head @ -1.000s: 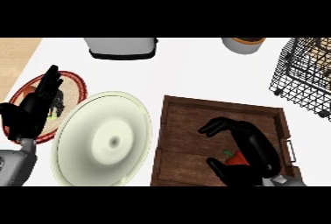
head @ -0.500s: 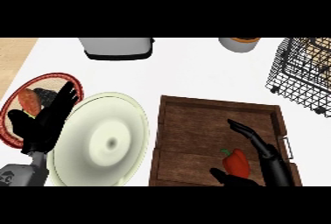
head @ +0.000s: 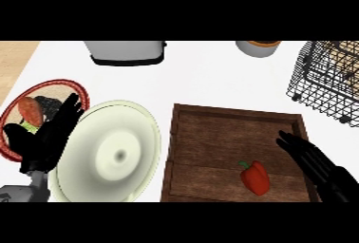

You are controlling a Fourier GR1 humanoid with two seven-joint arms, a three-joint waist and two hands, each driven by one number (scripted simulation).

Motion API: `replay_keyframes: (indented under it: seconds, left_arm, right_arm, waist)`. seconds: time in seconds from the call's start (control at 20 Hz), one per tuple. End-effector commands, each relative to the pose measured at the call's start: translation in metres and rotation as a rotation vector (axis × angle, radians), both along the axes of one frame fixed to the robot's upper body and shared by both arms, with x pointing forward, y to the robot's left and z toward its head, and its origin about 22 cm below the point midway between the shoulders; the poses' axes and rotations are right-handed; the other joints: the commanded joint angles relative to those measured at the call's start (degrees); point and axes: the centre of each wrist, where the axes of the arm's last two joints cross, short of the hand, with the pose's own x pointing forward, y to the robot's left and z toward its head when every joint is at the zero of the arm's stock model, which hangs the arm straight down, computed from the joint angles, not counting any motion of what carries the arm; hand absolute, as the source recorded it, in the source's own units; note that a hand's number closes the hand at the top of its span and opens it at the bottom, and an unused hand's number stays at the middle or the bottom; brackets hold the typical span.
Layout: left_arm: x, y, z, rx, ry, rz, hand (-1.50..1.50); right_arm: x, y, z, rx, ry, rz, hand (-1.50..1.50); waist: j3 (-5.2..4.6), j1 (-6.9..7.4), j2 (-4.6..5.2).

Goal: Pick the bell pepper from the tray and place it in the tiered basket

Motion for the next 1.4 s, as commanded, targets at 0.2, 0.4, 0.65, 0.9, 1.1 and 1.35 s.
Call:
replay_keyframes:
  seconds: [0.2,0.4,0.65,0.9,1.1,1.35]
  left_arm:
    - [-0.004,-0.007,0.000,0.006,-0.002,-0.021,0.00]
    - [0.005,-0.019,0.010,0.003,-0.023,-0.032,0.00]
    - [0.000,-0.012,-0.001,-0.005,-0.012,-0.022,0.00]
    - [-0.001,-0.009,0.003,-0.018,-0.010,-0.025,0.00]
    - [-0.004,-0.005,0.013,-0.009,0.002,-0.001,0.00]
    - [0.002,-0.004,0.000,-0.001,-0.013,0.006,0.00]
  right_arm:
    - [-0.041,0.024,0.049,-0.415,0.307,0.040,-1.50]
    - [-0.037,0.060,0.056,-0.413,0.306,-0.022,-1.50]
    - [-0.041,0.094,0.034,-0.385,0.316,-0.093,-1.50]
    - [-0.027,0.102,0.010,-0.446,0.363,-0.151,-1.50]
    - [-0.007,0.091,-0.009,-0.454,0.358,-0.167,-1.50]
    - [-0.009,0.085,-0.041,-0.471,0.312,-0.173,-1.50]
  waist:
    - [0.09,0.78,0.35]
    - [0.36,1.86,0.71]
    - [0.42,1.21,0.61]
    - [0.46,1.19,0.62]
    - [0.49,1.26,0.64]
    - [0.48,1.06,0.65]
